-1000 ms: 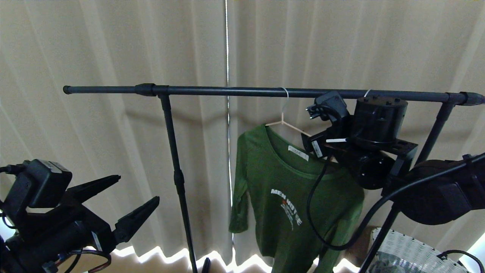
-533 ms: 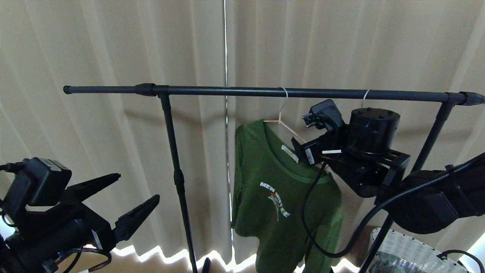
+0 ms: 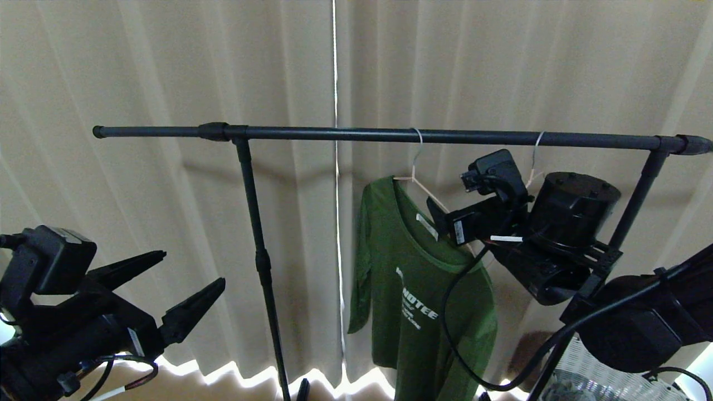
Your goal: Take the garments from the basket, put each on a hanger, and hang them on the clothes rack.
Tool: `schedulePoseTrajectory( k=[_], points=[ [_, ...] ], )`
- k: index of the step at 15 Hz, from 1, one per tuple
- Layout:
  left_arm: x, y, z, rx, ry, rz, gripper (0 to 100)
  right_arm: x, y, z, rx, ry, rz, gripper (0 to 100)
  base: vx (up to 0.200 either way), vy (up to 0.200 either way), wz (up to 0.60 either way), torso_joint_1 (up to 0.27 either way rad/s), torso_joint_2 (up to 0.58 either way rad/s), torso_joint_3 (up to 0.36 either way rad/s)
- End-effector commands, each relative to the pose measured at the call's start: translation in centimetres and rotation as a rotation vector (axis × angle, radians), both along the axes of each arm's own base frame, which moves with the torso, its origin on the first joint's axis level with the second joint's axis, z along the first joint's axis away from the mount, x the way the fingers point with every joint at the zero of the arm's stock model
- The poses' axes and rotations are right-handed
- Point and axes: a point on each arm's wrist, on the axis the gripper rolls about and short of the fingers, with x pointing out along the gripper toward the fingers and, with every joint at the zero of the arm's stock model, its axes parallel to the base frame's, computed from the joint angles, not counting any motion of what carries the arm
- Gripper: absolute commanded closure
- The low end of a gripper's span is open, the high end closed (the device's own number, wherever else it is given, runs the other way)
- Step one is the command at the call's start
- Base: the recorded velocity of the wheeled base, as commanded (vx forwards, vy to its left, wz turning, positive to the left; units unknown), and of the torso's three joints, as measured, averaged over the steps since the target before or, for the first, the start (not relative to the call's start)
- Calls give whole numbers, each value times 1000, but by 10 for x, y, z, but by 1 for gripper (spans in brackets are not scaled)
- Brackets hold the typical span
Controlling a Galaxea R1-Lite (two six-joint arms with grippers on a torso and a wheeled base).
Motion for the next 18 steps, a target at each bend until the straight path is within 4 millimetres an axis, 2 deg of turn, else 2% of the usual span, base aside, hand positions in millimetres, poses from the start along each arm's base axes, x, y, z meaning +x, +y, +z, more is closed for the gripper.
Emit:
schedulePoseTrajectory(
  k=[1,6,10,13,17,18],
  points=[
    [0,0,0,1,0,2,0,-8,-4,-3,4,-3,37,0,0,0,0,0,0,0],
    [1,2,-1,1,3,14,0,-10,-4,-4,17,-5,89,0,0,0,0,0,0,0],
    [1,3,-1,2,4,20,0,-15,-5,4,51,-22,146,0,0,0,0,0,0,0],
    [2,3,-2,3,9,22,0,-24,-11,12,68,-58,165,0,0,0,0,0,0,0],
    [8,3,-7,13,43,29,0,-47,-25,19,93,-87,189,0,0,0,0,0,0,0],
    [9,2,-11,20,63,29,0,-57,-34,19,94,-87,179,0,0,0,0,0,0,0]
  ],
)
